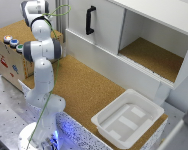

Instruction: Put the purple object on top of the drawer

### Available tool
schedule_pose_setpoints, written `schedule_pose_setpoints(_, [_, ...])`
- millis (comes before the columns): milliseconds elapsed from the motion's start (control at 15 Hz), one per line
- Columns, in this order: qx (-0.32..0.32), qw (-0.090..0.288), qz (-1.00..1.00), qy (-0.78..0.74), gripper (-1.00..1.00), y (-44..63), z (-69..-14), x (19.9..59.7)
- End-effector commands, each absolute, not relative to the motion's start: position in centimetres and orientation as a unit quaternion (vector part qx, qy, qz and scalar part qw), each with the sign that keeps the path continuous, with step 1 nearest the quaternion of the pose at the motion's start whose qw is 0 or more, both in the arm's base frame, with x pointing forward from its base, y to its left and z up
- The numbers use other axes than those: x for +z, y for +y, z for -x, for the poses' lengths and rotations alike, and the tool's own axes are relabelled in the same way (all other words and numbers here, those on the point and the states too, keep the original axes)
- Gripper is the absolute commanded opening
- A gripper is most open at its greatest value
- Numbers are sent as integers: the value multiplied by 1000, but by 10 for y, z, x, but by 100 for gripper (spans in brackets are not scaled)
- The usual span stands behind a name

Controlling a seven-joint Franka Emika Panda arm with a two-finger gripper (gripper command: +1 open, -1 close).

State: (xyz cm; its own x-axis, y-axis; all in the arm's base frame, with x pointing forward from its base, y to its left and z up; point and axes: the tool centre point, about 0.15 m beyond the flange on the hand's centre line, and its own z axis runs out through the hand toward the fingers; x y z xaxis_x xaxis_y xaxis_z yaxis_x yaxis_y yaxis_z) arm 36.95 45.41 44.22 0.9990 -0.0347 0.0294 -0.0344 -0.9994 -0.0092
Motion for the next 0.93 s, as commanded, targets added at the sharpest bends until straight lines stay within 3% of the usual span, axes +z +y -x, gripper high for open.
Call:
schedule_pose_setpoints(0, [4, -19, 999, 33, 100, 466, -390, 437])
schedule_pose_setpoints(533, [-34, -25, 999, 12, 100, 459, -388, 479])
schedule_pose_setpoints(867, [-76, -33, 996, -24, 100, 453, -389, 530])
